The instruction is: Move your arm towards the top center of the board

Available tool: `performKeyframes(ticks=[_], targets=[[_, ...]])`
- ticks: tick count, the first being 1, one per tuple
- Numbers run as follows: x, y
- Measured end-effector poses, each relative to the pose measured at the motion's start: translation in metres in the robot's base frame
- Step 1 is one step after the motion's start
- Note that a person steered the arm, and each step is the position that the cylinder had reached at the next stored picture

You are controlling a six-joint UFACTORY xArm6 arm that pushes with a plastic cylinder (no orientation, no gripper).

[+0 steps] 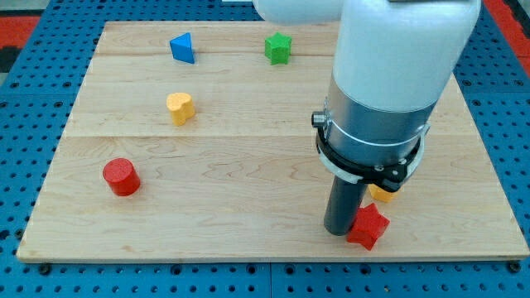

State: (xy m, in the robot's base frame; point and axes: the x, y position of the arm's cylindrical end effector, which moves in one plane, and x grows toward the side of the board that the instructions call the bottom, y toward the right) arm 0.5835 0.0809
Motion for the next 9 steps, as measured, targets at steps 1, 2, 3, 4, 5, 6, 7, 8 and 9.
performKeyframes(ticks=[1,2,3,4,5,6,7,8,9], targets=[[0.000,0.015],[0.000,0.040],[0.000,0.023],[-0.008,-0.068],[-0.052,-0.096],[-0.100,-0.076],[-0.132,-0.067],[-0.180,-0.072],[-0.222,-0.094]])
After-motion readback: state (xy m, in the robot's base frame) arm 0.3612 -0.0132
